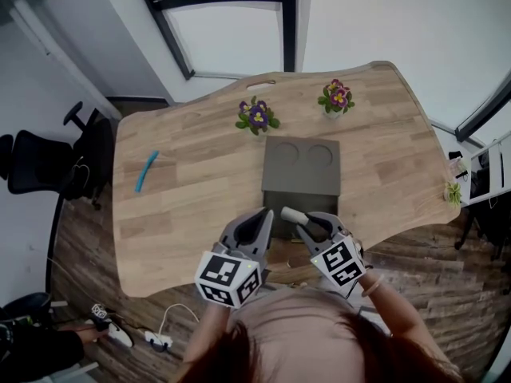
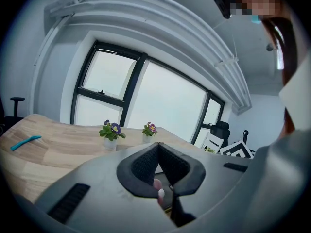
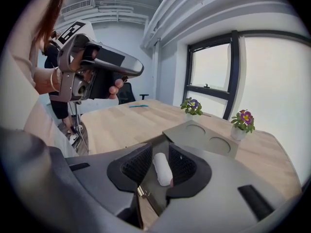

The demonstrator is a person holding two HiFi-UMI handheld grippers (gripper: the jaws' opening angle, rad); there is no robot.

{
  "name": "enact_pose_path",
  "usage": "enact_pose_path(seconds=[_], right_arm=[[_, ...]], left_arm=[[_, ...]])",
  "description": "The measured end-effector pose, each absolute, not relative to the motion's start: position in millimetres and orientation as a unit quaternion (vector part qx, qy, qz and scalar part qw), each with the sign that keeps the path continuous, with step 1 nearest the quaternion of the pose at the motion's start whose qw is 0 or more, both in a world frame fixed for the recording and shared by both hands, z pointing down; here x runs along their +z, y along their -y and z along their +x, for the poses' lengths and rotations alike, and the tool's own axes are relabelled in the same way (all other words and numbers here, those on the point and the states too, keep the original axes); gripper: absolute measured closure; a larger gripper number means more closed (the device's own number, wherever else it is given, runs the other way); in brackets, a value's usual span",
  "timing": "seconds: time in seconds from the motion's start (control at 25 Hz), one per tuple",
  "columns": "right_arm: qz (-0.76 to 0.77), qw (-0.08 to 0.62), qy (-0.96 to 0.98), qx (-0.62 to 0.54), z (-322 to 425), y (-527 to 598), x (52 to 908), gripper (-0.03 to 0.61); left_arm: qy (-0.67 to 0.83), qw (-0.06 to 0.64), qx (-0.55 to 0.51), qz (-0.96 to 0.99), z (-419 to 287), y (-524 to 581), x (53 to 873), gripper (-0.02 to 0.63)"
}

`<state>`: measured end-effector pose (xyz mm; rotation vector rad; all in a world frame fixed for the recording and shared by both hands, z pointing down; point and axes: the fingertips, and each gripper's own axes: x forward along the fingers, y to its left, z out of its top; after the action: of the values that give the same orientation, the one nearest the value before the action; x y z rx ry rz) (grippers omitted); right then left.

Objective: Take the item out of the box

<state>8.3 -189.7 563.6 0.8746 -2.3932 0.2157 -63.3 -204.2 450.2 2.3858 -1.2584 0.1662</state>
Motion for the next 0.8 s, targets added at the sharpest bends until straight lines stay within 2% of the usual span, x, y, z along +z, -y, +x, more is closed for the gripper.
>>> enact_pose_path(seconds=[0.8], right_arm=[[0.280,0.382,0.875,0.101,-1,203,634,0.457]], left_arm=[[0.434,0.238,0.070,0.866,-79,218,474,0.621]])
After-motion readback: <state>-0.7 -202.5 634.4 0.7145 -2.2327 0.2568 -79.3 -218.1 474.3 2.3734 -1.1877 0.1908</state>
